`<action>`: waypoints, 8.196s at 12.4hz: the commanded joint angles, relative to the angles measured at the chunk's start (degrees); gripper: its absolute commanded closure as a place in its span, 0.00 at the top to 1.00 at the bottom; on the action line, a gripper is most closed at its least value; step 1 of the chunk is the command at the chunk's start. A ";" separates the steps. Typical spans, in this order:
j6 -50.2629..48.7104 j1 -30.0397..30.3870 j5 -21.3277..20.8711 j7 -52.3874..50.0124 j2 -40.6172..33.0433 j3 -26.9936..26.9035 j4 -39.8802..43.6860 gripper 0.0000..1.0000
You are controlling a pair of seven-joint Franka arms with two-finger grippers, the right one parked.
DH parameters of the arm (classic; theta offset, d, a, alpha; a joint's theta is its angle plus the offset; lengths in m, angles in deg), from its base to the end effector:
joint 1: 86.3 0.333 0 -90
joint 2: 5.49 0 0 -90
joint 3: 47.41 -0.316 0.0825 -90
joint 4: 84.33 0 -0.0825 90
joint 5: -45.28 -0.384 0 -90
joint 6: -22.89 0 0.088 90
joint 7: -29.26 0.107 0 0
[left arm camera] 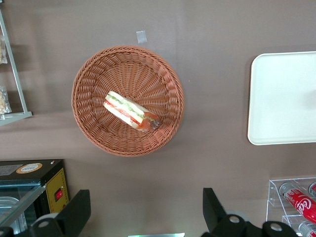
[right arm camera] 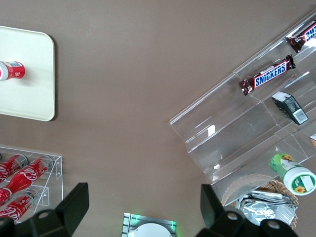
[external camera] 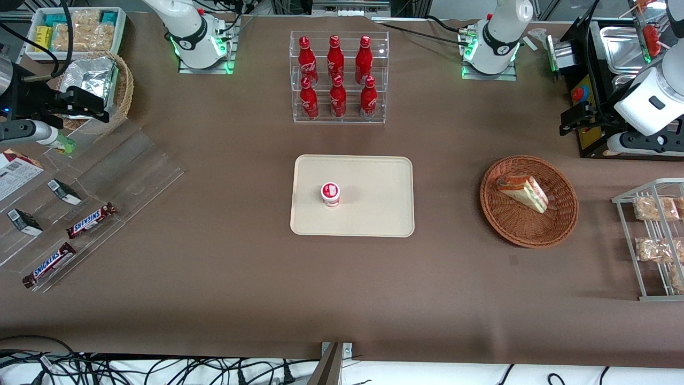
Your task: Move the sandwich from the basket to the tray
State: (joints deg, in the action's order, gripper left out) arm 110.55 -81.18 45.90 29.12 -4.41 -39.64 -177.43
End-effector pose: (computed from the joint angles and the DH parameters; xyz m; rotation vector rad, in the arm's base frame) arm 0.5521 -0.0261 0.5855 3.1252 -0.0684 -0.1782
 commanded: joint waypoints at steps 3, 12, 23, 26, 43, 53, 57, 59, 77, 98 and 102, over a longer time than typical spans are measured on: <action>-1.26 0.41 0.35 1.45 0.33 -0.83 1.00 1.00; 14.61 3.67 -1.85 -20.59 1.56 -0.39 -14.19 1.00; 47.50 4.19 -4.13 -46.08 6.21 -0.21 -34.42 1.00; 53.92 4.28 -4.13 -47.93 8.41 -0.30 -37.50 1.00; 53.35 5.16 -6.86 -46.20 11.15 -0.83 -38.12 0.00; 23.00 4.37 -5.72 -21.75 6.74 11.09 -17.74 0.00; 23.61 4.19 -3.88 -23.15 7.89 20.25 -15.97 0.00; 23.61 3.23 -3.78 -25.60 10.07 24.03 -13.70 0.00; 40.84 -13.56 -28.22 -53.92 38.65 24.84 -5.16 0.06; 15.36 -3.56 -21.54 -56.82 28.56 25.27 13.56 1.00; 11.92 1.99 -19.61 -55.77 24.95 25.45 13.56 1.00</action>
State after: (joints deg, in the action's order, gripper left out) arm 124.25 -80.93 24.78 -26.76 22.56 -14.46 -163.32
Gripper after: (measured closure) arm 0.000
